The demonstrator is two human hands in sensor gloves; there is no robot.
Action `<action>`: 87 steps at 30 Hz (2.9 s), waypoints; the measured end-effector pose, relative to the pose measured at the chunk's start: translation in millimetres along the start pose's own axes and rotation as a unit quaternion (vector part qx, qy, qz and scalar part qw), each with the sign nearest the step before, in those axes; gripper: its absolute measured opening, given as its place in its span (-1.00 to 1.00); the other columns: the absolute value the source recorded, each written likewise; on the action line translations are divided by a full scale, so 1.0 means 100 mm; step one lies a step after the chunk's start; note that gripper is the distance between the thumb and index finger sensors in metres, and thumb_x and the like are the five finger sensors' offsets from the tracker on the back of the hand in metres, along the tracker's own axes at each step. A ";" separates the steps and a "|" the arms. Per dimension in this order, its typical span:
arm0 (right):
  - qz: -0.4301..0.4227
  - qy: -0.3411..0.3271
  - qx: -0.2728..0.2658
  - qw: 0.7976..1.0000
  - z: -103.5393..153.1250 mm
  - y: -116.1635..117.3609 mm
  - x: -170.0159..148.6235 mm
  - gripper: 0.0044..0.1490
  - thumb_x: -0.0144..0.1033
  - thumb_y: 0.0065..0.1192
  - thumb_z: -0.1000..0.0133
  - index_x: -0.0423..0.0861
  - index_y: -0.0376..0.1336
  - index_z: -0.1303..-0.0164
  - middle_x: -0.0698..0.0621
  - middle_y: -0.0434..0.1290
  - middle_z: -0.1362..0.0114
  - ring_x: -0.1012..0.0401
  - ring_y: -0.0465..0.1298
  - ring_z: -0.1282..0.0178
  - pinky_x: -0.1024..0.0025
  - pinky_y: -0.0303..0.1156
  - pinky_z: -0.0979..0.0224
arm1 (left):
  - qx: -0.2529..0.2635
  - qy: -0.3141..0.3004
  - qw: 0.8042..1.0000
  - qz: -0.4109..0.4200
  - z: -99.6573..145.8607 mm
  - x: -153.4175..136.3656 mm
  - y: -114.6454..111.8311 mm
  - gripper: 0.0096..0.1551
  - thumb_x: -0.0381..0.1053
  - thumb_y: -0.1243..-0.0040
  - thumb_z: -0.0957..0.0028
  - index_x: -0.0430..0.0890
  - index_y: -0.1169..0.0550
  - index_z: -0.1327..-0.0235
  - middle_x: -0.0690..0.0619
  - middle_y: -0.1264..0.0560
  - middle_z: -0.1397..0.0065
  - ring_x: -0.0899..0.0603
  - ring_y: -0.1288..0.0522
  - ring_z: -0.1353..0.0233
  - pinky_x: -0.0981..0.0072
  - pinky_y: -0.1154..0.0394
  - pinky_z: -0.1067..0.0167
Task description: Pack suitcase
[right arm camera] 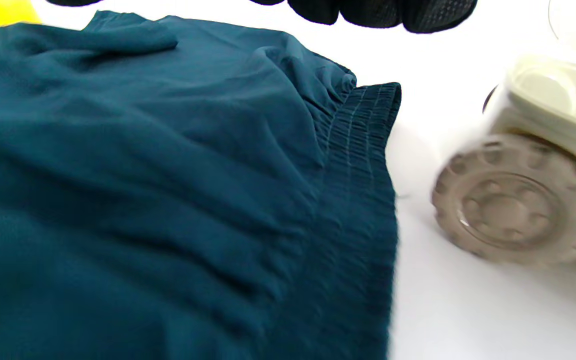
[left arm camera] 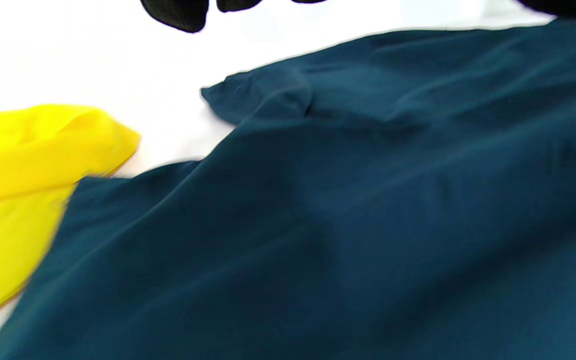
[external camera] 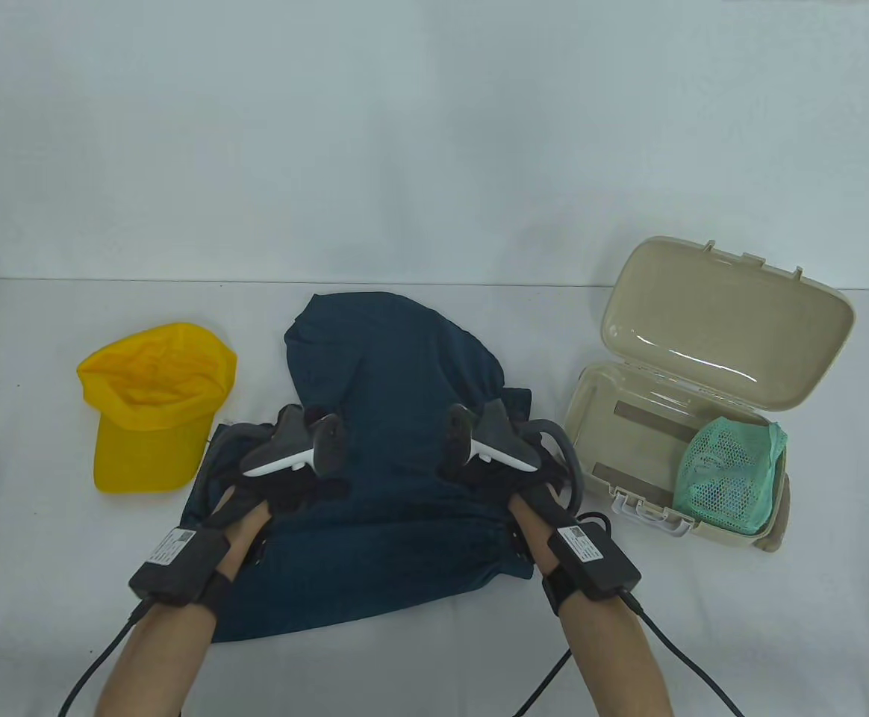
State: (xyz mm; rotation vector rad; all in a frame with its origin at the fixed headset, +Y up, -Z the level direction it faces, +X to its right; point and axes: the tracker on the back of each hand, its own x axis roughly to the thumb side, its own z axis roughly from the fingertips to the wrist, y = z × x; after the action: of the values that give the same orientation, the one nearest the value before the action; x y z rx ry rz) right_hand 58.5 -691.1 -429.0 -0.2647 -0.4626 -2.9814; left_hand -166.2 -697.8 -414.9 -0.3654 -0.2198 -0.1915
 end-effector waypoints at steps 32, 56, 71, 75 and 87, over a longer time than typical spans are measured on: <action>0.034 0.068 0.120 0.990 -0.73 0.49 0.14 0.28 0.46 -0.17 0.02 -0.19 -0.26 -0.66 -0.28 -0.12 -0.75 -0.28 -0.02 -0.71 -0.22 0.04 -0.63 | -0.069 0.164 0.982 0.060 -0.77 -0.65 -0.46 0.07 0.52 0.19 0.10 0.06 0.01 -0.66 -0.20 -0.03 -0.74 -0.37 -0.18 -0.68 -0.26 -0.24 -0.49; 0.011 -0.035 0.010 0.999 -0.09 -0.25 0.12 0.21 0.46 -0.17 0.01 -0.09 -0.18 -0.71 -0.18 -0.06 -0.79 -0.24 0.15 -0.73 -0.24 0.20 -0.59 | 0.010 0.042 0.997 0.058 0.38 -0.71 0.11 0.14 0.52 0.12 0.09 0.05 0.13 -0.66 -0.07 0.15 -0.79 -0.38 0.03 -0.75 -0.29 -0.14 -0.55; 0.095 -0.132 -0.042 0.986 1.00 0.00 -0.02 0.04 0.37 0.02 -0.03 -0.02 0.04 -0.61 -0.07 0.27 -0.62 -0.01 0.43 -0.50 0.00 0.41 -0.48 | -0.100 -0.043 0.983 -0.148 1.28 -0.17 -0.43 0.13 0.50 -0.07 0.16 0.04 -0.04 -0.62 0.00 -0.13 -0.71 -0.22 -0.27 -0.67 -0.21 -0.26 -0.53; 0.122 -0.136 -0.017 0.983 1.02 0.32 -0.04 0.02 0.36 0.04 -0.02 0.00 0.04 -0.60 -0.04 0.28 -0.61 0.01 0.43 -0.50 0.01 0.42 -0.48 | -0.151 -0.050 0.965 -0.209 1.25 -0.02 -0.69 0.09 0.50 -0.05 0.16 0.03 -0.08 -0.58 0.01 -0.16 -0.68 -0.20 -0.31 -0.64 -0.18 -0.28 -0.52; 0.165 -0.125 0.001 0.978 0.96 0.89 -0.19 -0.04 0.31 0.10 -0.01 0.04 0.07 -0.57 0.00 0.31 -0.57 0.06 0.46 -0.48 0.08 0.45 -0.49 | -0.208 -0.032 0.946 -0.247 1.24 -0.07 -1.07 0.06 0.52 -0.02 0.17 -0.02 -0.18 -0.52 -0.01 -0.28 -0.60 -0.18 -0.45 -0.53 -0.13 -0.40 -0.44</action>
State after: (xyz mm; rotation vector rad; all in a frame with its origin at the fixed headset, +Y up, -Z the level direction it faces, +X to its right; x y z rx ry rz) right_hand 103.9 -744.0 -316.6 -0.6535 -0.4008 -2.6324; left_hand -218.8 -749.2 -268.3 -0.7357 -0.3350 -0.7295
